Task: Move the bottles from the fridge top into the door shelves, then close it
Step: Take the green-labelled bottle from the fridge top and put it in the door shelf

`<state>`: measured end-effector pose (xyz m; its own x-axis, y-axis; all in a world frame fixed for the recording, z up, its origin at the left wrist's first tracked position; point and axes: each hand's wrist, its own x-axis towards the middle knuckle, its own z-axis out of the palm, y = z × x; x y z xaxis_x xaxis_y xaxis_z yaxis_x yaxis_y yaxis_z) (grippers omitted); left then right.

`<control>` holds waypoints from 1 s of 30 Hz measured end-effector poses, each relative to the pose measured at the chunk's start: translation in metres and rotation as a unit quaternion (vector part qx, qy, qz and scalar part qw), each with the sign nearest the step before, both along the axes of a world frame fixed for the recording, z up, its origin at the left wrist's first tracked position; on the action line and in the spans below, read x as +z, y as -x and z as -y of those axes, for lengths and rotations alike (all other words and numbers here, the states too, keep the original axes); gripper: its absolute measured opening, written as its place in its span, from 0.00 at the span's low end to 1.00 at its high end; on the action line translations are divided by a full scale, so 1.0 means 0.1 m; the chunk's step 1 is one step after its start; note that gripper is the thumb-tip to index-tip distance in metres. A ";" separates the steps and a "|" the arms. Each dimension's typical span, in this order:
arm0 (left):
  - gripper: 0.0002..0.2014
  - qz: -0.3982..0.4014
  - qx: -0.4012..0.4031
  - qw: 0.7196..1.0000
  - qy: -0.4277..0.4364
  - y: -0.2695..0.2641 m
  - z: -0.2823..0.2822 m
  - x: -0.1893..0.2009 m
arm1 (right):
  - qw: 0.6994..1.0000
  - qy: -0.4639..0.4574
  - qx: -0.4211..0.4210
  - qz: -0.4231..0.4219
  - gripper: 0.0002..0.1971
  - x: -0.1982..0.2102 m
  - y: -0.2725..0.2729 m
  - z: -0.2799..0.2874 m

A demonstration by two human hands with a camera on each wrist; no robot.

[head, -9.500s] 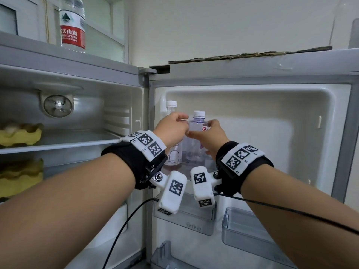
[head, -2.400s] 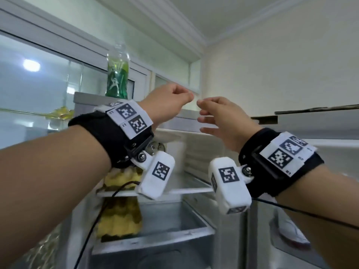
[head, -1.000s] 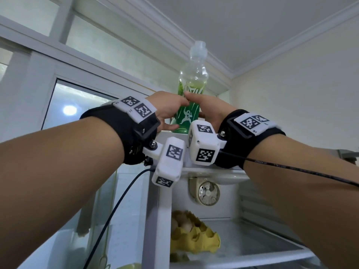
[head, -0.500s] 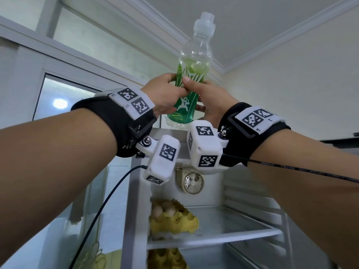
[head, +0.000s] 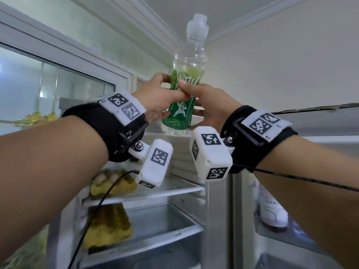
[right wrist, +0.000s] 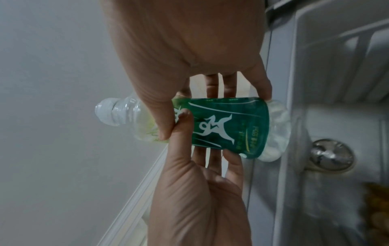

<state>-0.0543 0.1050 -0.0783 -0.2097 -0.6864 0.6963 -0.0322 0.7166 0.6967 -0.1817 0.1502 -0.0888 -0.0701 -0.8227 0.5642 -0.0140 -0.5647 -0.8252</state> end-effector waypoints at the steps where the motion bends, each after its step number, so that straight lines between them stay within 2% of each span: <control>1: 0.29 0.008 -0.005 1.000 -0.004 0.12 -0.06 -0.07 | 1.000 -0.007 -0.009 -0.001 0.13 -0.06 0.12 -0.08; 6: 0.32 0.019 -0.042 0.998 -0.043 0.70 -0.32 -0.42 | 0.995 -0.061 -0.060 -0.040 0.13 -0.35 0.69 -0.48; 9: 0.30 0.022 -0.066 0.995 -0.074 1.03 -0.53 -0.60 | 0.990 -0.093 -0.088 -0.056 0.12 -0.48 1.00 -0.73; 13: 0.29 0.035 -0.114 0.988 -0.102 1.45 -0.77 -0.82 | 0.983 -0.096 -0.135 -0.079 0.11 -0.60 1.33 -1.05; 16: 0.32 0.047 -0.136 0.983 -0.113 1.77 -0.94 -1.00 | 0.977 -0.081 -0.180 -0.077 0.14 -0.71 1.55 -1.31; 19: 0.32 0.065 -0.164 0.977 -0.122 2.06 -1.10 -1.17 | 0.967 -0.058 -0.231 -0.091 0.15 -0.82 1.79 -1.55; 22: 0.33 0.073 -0.204 0.966 -0.140 2.37 -1.26 -1.32 | 0.953 -0.077 -0.275 -0.102 0.15 -0.92 2.01 -1.77; 27: 0.31 0.086 -0.260 0.949 -0.159 2.84 -1.50 -1.48 | 0.932 -0.100 -0.339 -0.076 0.16 -1.06 2.40 -2.06; 30: 0.29 0.113 -0.282 0.939 -0.162 3.09 -1.61 -1.60 | 0.916 -0.111 -0.380 -0.064 0.12 -1.17 2.62 -2.18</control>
